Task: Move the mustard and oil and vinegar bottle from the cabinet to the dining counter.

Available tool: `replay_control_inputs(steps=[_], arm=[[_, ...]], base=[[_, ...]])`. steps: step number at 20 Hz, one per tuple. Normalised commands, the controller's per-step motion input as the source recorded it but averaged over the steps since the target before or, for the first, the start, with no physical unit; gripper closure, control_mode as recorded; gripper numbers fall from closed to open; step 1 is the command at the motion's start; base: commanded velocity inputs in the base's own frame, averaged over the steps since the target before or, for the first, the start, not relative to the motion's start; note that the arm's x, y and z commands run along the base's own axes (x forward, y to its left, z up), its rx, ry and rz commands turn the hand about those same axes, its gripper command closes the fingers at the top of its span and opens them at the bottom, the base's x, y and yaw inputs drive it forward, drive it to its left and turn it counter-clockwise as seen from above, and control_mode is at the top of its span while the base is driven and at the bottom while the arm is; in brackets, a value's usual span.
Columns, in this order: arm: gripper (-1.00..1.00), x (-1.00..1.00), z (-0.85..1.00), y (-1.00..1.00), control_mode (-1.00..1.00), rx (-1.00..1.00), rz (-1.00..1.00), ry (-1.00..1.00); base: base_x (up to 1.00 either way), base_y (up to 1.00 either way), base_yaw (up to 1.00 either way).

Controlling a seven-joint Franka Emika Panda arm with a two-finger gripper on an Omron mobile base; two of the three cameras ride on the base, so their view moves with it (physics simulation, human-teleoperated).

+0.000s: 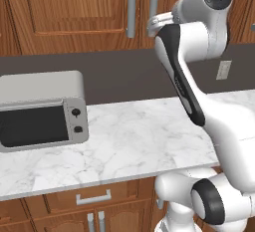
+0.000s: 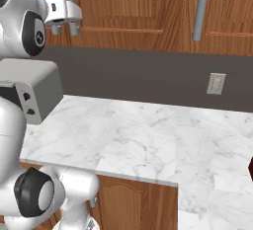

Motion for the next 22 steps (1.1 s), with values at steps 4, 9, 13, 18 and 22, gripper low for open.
replay_control_inputs(steps=[4,9,13,18,22], arm=[[-1.0,0.4,0.28,0.02,-1.0,0.19,0.0,0.0],[-1.0,0.38,0.16,0.01,-1.0,0.14,0.0,0.0],[-1.0,0.47,0.0,0.0,-1.0,0.03,0.0,0.0],[-1.0,0.51,-0.1,0.0,-1.0,0.0,0.0,0.0],[-1.0,0.52,-0.1,0.0,-1.0,0.0,0.0,0.0]], base=[[0.0,0.0,0.0],[0.0,0.0,0.0],[0.0,0.0,0.0],[0.0,0.0,0.0],[0.0,0.0,0.0]])
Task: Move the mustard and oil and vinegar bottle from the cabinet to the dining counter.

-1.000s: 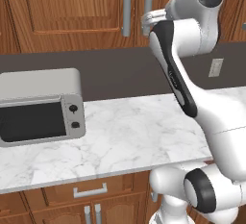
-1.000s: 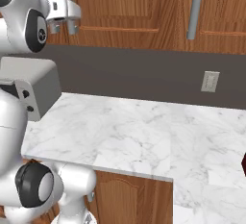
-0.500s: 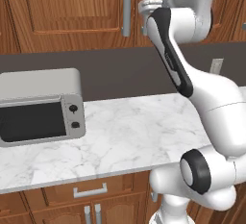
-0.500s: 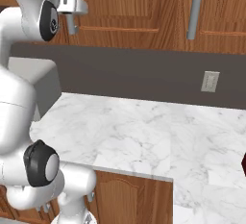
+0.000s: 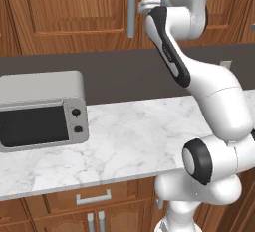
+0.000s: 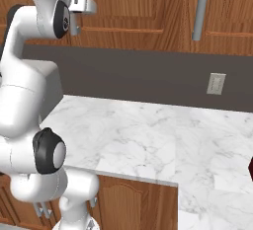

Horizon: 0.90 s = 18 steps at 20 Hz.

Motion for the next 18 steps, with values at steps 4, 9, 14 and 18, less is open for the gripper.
replay_control_inputs(steps=[4,9,14,18], arm=[[-1.0,0.47,-0.04,0.0,-1.0,0.0,0.0,0.0],[-1.0,0.4,-0.05,0.0,-1.0,0.0,0.0,0.0],[-1.0,0.34,-0.03,0.0,-1.0,0.0,0.0,0.0],[1.0,0.31,-0.1,0.0,-1.0,0.0,0.0,0.0]], base=[[0.0,0.0,0.0],[0.0,0.0,0.0],[0.0,0.0,0.0],[0.0,0.0,0.0]])
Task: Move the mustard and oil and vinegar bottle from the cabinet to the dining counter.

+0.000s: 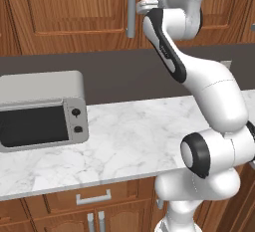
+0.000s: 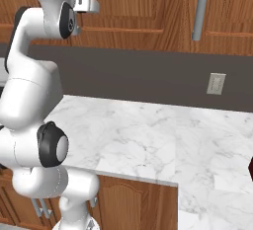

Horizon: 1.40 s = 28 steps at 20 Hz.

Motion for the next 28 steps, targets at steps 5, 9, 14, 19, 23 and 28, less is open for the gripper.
replay_control_inputs(steps=[5,9,14,19,23,28], arm=[[1.0,0.14,-0.2,-0.2,-1.0,0.0,0.0,0.0],[1.0,0.03,-0.12,-0.36,-1.0,0.0,-0.04,0.04],[1.0,-0.05,-0.13,-0.48,-1.0,0.0,-0.03,0.02],[1.0,-0.3,-0.09,-0.54,-1.0,0.05,-0.03,0.0],[1.0,-0.65,-0.03,-0.6,-1.0,0.17,0.0,0.0],[1.0,-0.84,0.0,-0.58,-1.0,0.21,0.0,0.0]], base=[[0.0,0.0,0.0],[0.0,0.0,0.0],[0.0,0.0,0.0],[0.0,0.0,0.0],[0.0,0.0,0.0],[0.0,0.0,0.0]])
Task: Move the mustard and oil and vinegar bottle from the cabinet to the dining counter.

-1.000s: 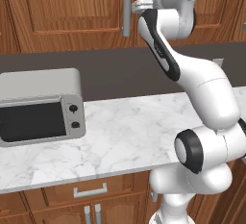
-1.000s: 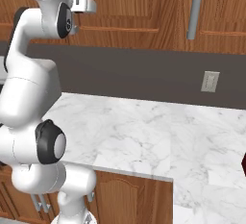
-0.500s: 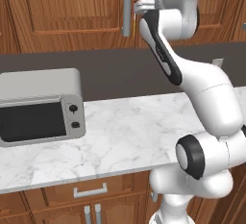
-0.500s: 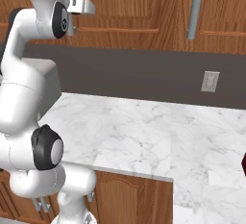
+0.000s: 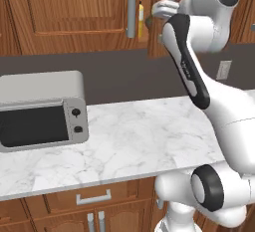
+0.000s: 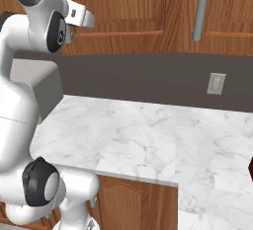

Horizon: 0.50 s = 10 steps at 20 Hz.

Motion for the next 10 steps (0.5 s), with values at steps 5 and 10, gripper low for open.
replay_control_inputs(steps=[5,10], arm=[[1.0,-0.88,0.0,-0.57,-1.0,0.21,0.0,0.0],[1.0,-0.9,0.0,-0.57,-1.0,0.2,0.0,0.0]], base=[[0.0,0.0,0.0],[0.0,0.0,0.0]])
